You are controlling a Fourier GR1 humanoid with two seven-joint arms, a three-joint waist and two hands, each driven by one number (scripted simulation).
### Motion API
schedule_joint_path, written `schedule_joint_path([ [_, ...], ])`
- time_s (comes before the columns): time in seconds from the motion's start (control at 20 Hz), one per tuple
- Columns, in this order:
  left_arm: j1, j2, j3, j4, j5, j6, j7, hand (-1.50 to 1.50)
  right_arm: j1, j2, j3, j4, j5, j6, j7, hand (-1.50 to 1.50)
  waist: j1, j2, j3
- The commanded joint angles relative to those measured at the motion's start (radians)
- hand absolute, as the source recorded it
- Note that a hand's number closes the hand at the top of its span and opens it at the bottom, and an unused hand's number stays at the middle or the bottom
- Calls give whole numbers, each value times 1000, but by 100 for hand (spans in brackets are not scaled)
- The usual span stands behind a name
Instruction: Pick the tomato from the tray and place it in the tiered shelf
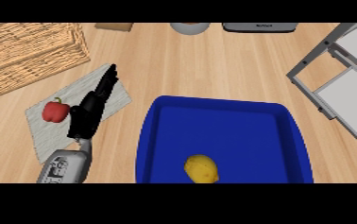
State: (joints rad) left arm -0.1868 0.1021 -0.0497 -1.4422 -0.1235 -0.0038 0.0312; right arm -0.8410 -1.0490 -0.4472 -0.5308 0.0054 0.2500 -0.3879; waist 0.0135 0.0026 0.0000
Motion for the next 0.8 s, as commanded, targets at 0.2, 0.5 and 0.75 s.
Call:
schedule_joint_path([
  [0.2, -2, 1, 12, -3, 4, -4, 1, 0, -122, -65, -133, 83, -151, 72, 162, -150, -3, -1, 0],
  [0.5, 52, -1, -9, -43, 3, -17, -10, 0, -158, -287, -192, 223, -166, 68, 334, -150, 10, 3, 1],
  [0.75, 10, -19, 4, 26, -15, 18, -36, 0, -44, -390, -198, 328, -154, 210, 341, -150, -9, 14, 6],
])
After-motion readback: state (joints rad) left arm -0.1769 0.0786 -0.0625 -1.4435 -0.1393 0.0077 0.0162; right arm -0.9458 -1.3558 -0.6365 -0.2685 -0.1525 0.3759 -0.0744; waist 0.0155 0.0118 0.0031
